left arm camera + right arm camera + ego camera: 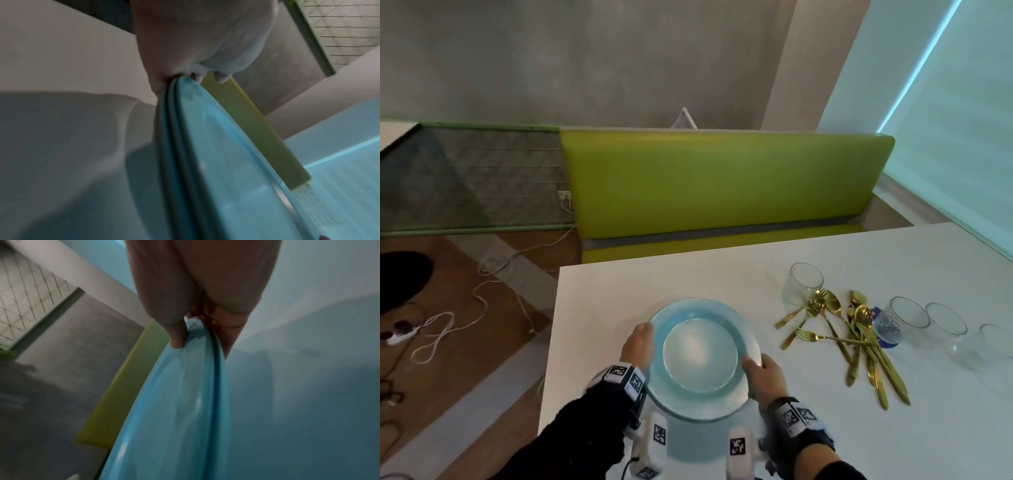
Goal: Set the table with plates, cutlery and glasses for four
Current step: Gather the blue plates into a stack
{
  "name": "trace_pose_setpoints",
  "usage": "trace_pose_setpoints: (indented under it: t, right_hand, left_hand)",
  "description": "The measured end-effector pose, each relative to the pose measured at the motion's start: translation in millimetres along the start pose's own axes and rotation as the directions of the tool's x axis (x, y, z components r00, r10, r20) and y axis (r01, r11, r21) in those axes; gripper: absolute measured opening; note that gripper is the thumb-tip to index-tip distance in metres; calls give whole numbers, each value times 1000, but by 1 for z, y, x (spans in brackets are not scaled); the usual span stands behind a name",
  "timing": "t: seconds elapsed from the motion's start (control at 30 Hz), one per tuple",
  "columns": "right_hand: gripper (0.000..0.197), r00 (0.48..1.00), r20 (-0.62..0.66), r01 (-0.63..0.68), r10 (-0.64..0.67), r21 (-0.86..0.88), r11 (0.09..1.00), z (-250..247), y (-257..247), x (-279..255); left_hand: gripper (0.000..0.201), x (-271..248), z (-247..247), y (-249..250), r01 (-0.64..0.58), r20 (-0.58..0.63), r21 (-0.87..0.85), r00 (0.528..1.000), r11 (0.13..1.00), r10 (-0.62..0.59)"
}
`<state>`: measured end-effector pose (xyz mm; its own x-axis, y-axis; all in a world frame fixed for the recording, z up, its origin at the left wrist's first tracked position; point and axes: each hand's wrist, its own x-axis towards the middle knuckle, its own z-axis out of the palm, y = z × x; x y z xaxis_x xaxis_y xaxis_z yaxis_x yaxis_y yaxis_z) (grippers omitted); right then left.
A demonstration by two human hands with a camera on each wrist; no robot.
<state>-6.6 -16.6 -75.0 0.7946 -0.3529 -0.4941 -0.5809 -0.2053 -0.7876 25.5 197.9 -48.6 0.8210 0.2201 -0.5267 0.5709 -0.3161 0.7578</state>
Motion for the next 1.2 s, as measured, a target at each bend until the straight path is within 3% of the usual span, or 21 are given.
trace_pose_setpoints:
  t: [0.13, 0.2, 0.3, 0.5, 0.67, 0.8, 0.9, 1.07, 1.2]
  right_hand:
    - [22, 998, 53, 27, -22, -104, 994, 17, 5, 5]
    - [20, 997, 70, 50, -41, -142, 989, 20, 6, 7]
    - [14, 995, 85, 58, -44, -171, 984, 23, 10, 9]
    - [14, 994, 87, 76, -59, -200, 977, 30, 17, 14]
    - [10, 998, 58, 48, -35, -241, 969, 31, 14, 16]
    - [19, 999, 22, 51, -49, -99, 994, 38, 7, 24]
    - [29, 995, 65, 73, -72, -15, 997, 54, -9, 27]
    - [42, 986, 153, 50, -63, 88, 995, 90, -35, 39]
    - [53, 976, 215, -5, -23, 128, 992, 111, -64, 45]
  left_hand:
    - [54, 29, -5, -35, -9, 17, 148, 1000, 989, 7]
    - [49, 37, -6, -46, -3, 32, 189, 999, 982, -3]
    - [39, 23, -15, -40, 23, -15, 269, 1000, 963, -20]
    - [42, 13, -20, -33, 58, -46, 285, 998, 957, -47]
    - [56, 6, -25, -23, 158, -95, 151, 985, 976, -145]
    - [72, 12, -35, -17, 267, -184, -45, 945, 963, -271]
    - [78, 15, -44, -13, 290, -203, -172, 925, 941, -322]
    - [89, 40, -72, -15, 250, -207, -403, 912, 880, -354]
    - [115, 86, -89, -40, 128, -130, -601, 958, 789, -255]
